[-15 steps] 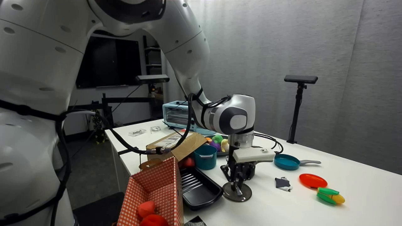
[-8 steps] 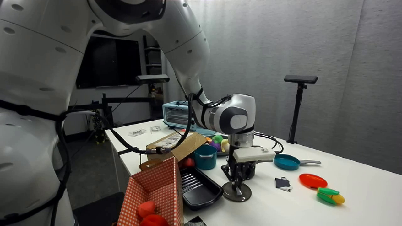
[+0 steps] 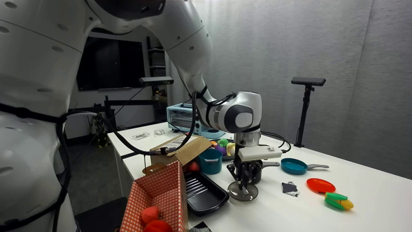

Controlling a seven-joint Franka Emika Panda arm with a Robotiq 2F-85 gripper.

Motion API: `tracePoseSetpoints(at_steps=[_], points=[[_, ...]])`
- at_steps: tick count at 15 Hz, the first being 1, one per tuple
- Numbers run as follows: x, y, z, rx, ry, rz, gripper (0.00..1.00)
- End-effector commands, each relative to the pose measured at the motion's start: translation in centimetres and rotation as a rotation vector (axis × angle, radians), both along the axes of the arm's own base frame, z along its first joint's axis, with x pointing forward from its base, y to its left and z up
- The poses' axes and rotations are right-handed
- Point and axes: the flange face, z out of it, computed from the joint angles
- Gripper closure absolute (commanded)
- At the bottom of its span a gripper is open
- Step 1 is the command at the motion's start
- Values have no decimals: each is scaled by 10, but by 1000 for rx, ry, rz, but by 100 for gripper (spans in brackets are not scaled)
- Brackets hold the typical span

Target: Cover the silver pot with the black lid

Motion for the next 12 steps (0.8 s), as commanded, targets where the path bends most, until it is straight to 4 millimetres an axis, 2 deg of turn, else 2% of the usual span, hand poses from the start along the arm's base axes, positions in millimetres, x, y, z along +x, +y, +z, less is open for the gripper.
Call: tracePoseSetpoints(at_steps=[1, 6, 12], points=[[-5, 5, 34, 23, -22, -49, 96], [-4, 18, 68, 52, -62, -87, 96], [-2, 26, 88, 75, -79, -136, 96]])
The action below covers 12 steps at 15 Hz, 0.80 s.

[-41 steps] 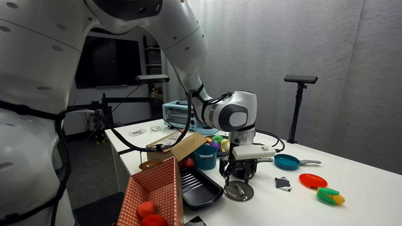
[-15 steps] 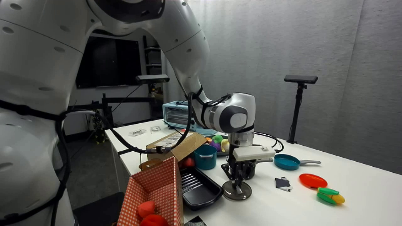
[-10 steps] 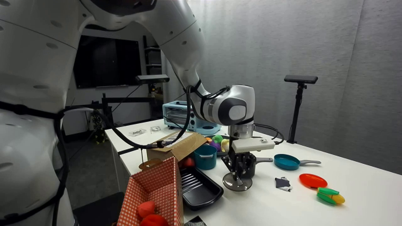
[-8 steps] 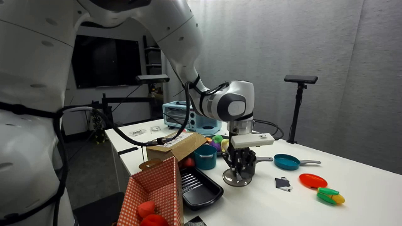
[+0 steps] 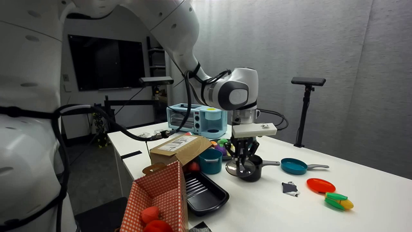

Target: Cover the silver pot with the black lid

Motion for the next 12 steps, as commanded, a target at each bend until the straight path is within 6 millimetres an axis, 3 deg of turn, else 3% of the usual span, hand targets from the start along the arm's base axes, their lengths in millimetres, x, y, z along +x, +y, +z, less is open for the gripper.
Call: tracePoseSetpoints(at_steps=[1, 12], points=[[-3, 6, 15, 18, 1, -51, 96], [21, 41, 31, 38, -26, -144, 96]])
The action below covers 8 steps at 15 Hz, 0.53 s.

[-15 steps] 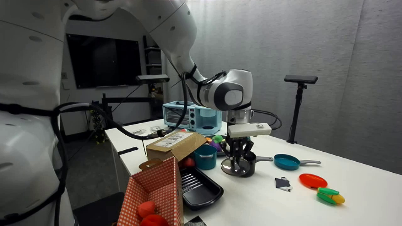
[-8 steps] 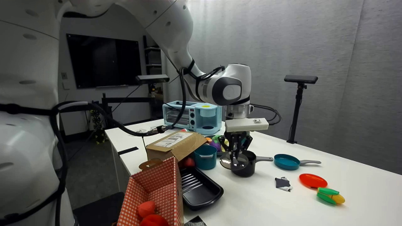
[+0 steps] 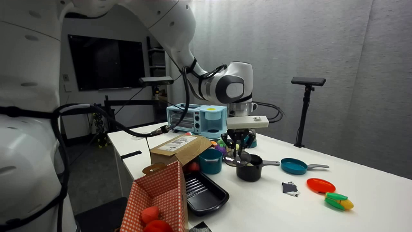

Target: Cover the silver pot with the black lid

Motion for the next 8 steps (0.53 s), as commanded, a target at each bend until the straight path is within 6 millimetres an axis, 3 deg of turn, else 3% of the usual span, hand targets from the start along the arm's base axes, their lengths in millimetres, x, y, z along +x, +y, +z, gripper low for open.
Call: tracePoseSetpoints(at_steps=[1, 8], points=[[12, 15, 12, 20, -4, -45, 96], [39, 4, 25, 25, -36, -133, 96]])
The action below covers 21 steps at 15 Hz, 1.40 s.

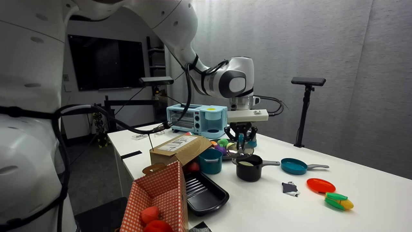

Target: Cover the silver pot with the black lid

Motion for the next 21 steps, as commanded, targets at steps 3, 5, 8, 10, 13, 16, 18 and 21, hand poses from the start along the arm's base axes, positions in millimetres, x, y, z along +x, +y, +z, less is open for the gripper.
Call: tracePoseSetpoints(at_steps=[3, 5, 8, 10, 13, 16, 18, 21], points=[[31, -20, 12, 12, -3, -79, 96], [39, -28, 15, 9, -10, -94, 96], [47, -35, 18, 7, -12, -108, 96], [52, -38, 20, -1, -18, -114, 96], [55, -40, 21, -12, -16, -109, 96], [57, -41, 21, -17, -4, -108, 96], [59, -42, 22, -26, -3, -105, 96], [60, -43, 22, -37, 5, -95, 96]])
